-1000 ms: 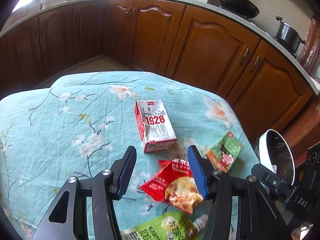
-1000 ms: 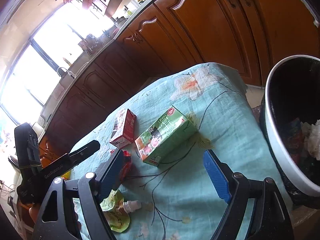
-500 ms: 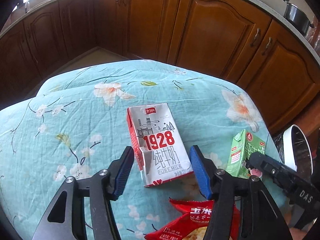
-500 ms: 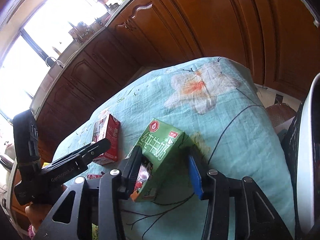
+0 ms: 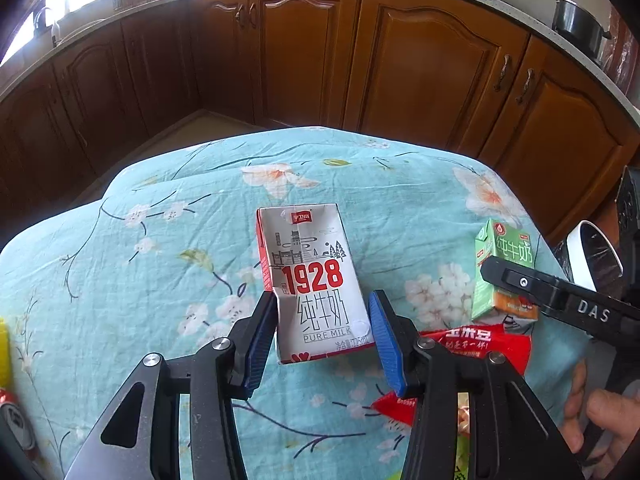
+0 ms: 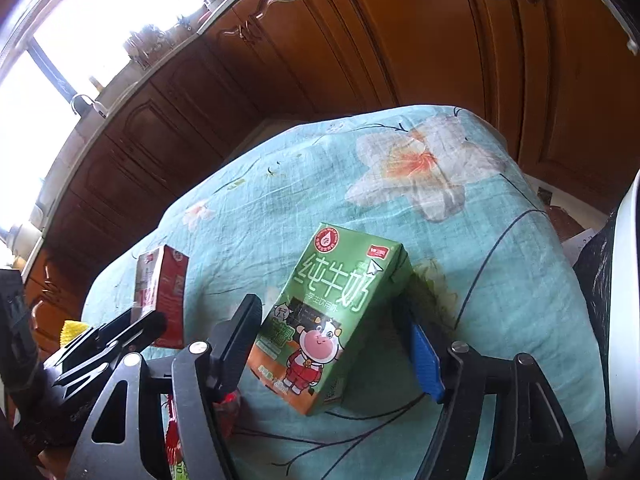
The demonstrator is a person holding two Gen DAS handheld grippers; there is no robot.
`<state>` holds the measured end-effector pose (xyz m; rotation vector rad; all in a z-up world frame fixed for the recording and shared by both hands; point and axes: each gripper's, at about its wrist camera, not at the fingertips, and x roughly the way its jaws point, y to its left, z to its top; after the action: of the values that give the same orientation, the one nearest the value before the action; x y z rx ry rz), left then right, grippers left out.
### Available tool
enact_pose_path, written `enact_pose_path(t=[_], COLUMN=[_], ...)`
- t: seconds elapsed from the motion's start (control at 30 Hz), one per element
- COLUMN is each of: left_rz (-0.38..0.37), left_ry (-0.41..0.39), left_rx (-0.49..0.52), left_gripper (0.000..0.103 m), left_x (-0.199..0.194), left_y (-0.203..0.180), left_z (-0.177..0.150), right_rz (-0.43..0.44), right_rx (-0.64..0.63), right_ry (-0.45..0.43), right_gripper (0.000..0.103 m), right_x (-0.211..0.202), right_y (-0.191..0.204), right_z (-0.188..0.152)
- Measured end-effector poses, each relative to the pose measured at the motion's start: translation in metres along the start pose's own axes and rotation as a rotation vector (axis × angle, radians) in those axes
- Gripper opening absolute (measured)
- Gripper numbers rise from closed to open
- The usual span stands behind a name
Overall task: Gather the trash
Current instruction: 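Grasp the white milk carton with the left gripper while the right gripper grasps the green milk carton, then carry both milk cartons over the bin and open both grippers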
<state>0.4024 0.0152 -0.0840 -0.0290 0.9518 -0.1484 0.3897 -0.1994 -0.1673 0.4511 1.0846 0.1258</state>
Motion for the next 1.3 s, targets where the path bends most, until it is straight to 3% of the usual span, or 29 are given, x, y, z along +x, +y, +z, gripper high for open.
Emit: enact_pose_path(t=[0.13, 0.3, 0.7, 1.07, 1.3], left_rz=[0.013, -0.001, -0.128, -0.278, -0.314], left_ry=[0.013, -0.021, -0.137, -0.127, -0.110], left_rx=[-0.005, -0.007, 0.036, 0.136, 0.196], left_gripper=[0.046, 0.045, 0.045, 0.045, 0.045], left_x=[0.001, -0.006, -0.075, -0.099, -0.102], left_y=[0.000, -0.004, -0.051, -0.124, -0.162], left_z=[-0.006, -0.004, -0.024, -0.042, -0.047], right_rz=[-0.071, -0.035, 0.081, 0.049, 0.023], right_rx=[-0.072, -0.079, -0.023, 0.029, 0.080], right_ry=[-0.005, -0.038, -0.165, -0.237, -0.272], right_gripper=[0.066, 0.049, 0.047, 0.047, 0.047], right_x=[0.006, -0.016, -0.109, -0.166, -0.197], right_y=[0.010, -0.001, -0.044, -0.099, -0.138], right_z=[0.002, -0.003, -0.030, -0.055, -0.068])
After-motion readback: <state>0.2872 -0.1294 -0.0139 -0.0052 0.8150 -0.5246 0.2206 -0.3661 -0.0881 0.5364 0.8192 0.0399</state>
